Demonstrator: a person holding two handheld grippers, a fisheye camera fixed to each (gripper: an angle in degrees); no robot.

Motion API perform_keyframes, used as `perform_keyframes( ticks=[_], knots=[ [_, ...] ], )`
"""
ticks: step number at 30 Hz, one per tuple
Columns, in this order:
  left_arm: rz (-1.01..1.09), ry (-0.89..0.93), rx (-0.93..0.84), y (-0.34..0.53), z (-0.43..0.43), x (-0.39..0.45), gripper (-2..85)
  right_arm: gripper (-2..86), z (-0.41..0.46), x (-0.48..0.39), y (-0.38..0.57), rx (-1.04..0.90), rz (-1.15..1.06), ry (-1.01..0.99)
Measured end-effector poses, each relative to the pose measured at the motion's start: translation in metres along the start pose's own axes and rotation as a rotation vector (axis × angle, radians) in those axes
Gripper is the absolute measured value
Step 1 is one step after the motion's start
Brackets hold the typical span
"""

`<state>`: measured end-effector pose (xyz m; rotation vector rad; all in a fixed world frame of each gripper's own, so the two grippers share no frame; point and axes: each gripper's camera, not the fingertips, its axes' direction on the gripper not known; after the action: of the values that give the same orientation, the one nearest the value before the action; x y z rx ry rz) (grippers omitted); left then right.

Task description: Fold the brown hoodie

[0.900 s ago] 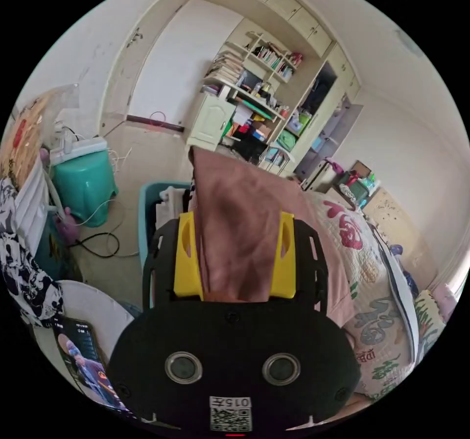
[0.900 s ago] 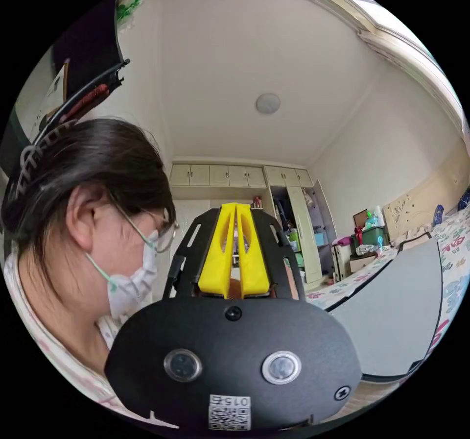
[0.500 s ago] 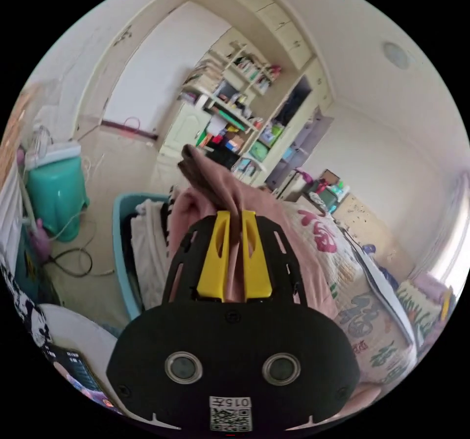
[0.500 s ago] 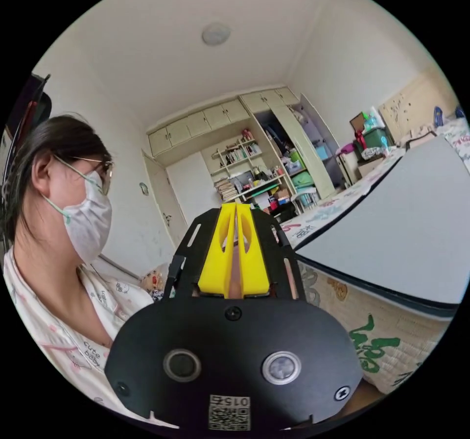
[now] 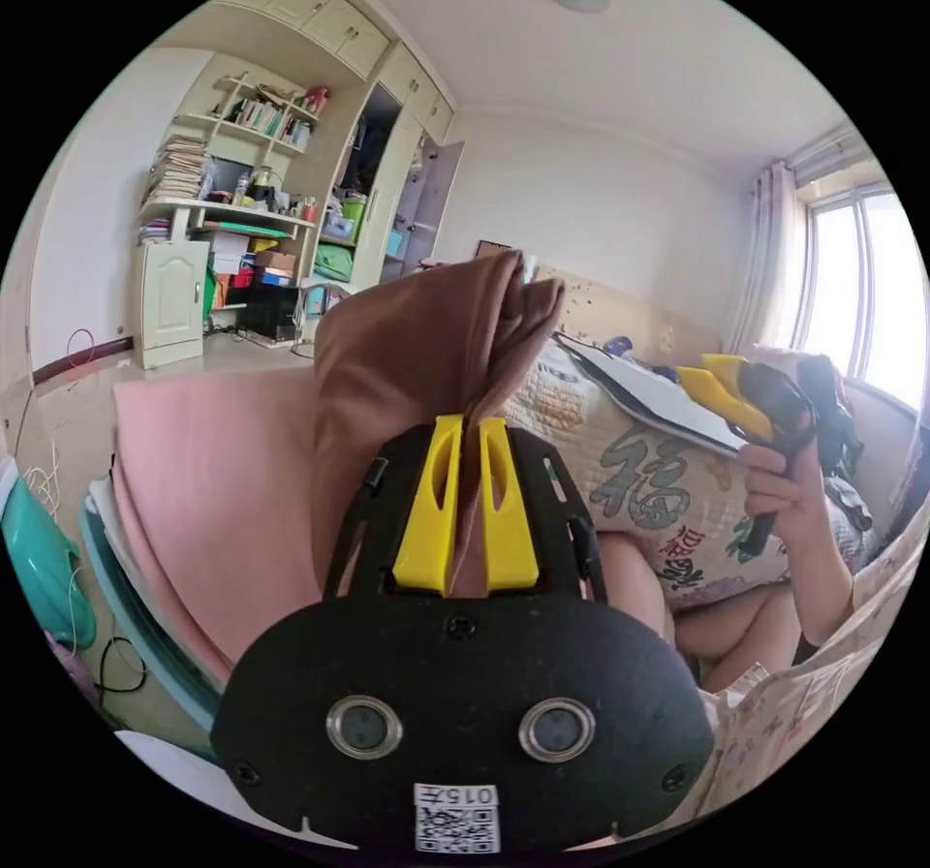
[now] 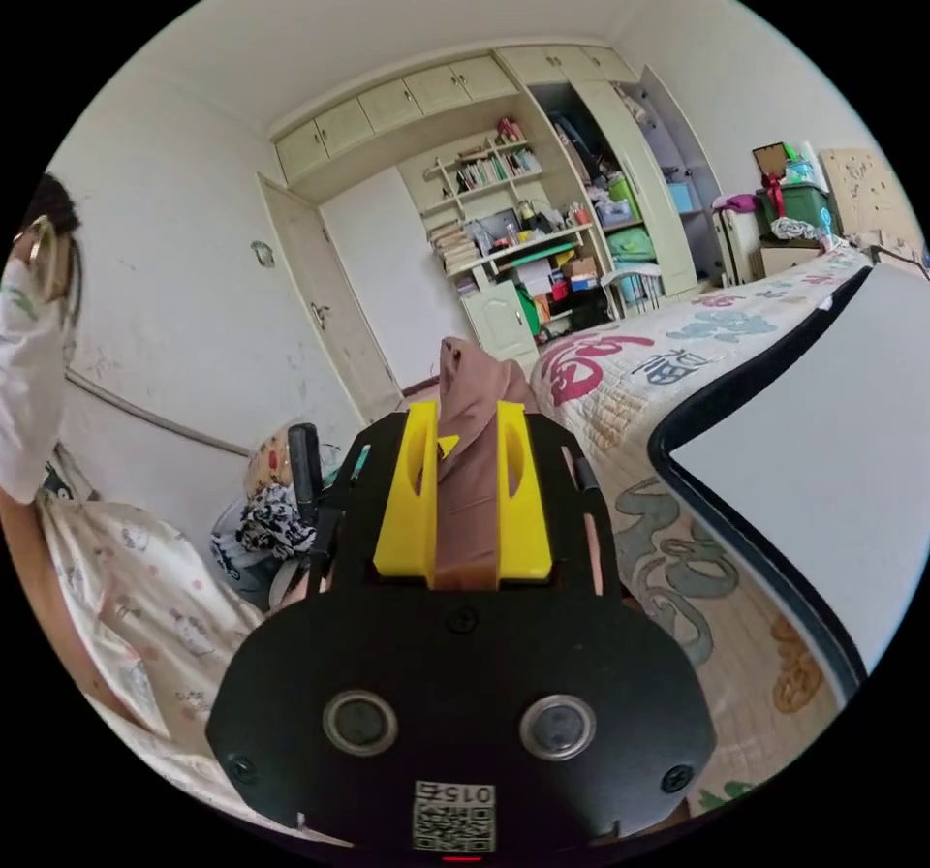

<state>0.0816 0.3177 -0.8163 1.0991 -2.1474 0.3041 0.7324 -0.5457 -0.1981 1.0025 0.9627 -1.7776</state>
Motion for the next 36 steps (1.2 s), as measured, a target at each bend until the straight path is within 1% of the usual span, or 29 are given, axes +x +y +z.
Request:
perform_keyframes(
  ticks=[2, 4, 7, 9, 10, 11, 13, 15, 16, 19, 21, 28, 31, 34, 36],
  knots=[
    [-0.01, 0.015, -0.013, 0.002, -0.009, -0.006, 1.4, 12.8, 0.038, 0.025, -0.014, -0.044, 0.03, 0.043],
    [-0.028, 0.062, -0.014, 0.004, -0.022, -0.014, 1.5, 13.7, 0.07, 0.048, -0.029, -0.095, 0.051, 0.032],
    [-0.012, 0.076, -0.023, 0.006, -0.043, -0.017, 2.1, 14.2, 0.108, 0.075, -0.05, -0.13, 0.102, -0.064],
    [0.003, 0.075, -0.061, 0.006, -0.054, -0.02, 3.2, 12.3, 0.128, 0.089, -0.062, -0.133, 0.131, -0.148],
    [-0.005, 0.092, -0.071, 0.005, -0.057, -0.022, 3.6, 9.9, 0.132, 0.093, -0.063, -0.128, 0.13, -0.156],
    [-0.024, 0.147, -0.085, 0.001, -0.066, -0.029, 5.3, 5.2, 0.139, 0.1, -0.064, -0.129, 0.154, -0.122],
    [-0.044, 0.267, -0.083, -0.008, -0.087, -0.042, 9.1, 4.5, 0.143, 0.111, -0.061, -0.11, 0.157, -0.099],
    [-0.032, 0.391, 0.001, -0.022, -0.119, -0.053, 12.9, 4.5, 0.148, 0.127, -0.054, -0.118, 0.145, -0.158],
    [-0.025, 0.392, 0.016, -0.025, -0.125, -0.054, 13.5, 4.5, 0.149, 0.131, -0.052, -0.121, 0.147, -0.173],
    [-0.033, 0.303, 0.074, -0.038, -0.145, -0.059, 16.7, 4.6, 0.155, 0.148, -0.044, -0.124, 0.173, -0.234],
    [-0.068, 0.316, 0.082, -0.042, -0.148, -0.061, 17.7, 4.7, 0.157, 0.152, -0.035, -0.111, 0.166, -0.236],
    [-0.053, 0.282, -0.021, -0.041, -0.145, -0.034, 17.2, 4.6, 0.166, 0.14, -0.006, -0.094, 0.12, -0.161],
    [-0.102, 0.254, -0.022, -0.037, -0.153, -0.036, 14.1, 4.4, 0.177, 0.122, 0.006, -0.099, 0.054, -0.123],
    [-0.125, 0.305, -0.012, -0.029, -0.164, -0.041, 10.3, 4.5, 0.186, 0.108, 0.013, -0.108, 0.01, -0.082],
    [-0.131, 0.333, 0.001, -0.022, -0.174, -0.043, 5.4, 4.5, 0.191, 0.106, 0.017, -0.109, 0.029, -0.09]
  ],
)
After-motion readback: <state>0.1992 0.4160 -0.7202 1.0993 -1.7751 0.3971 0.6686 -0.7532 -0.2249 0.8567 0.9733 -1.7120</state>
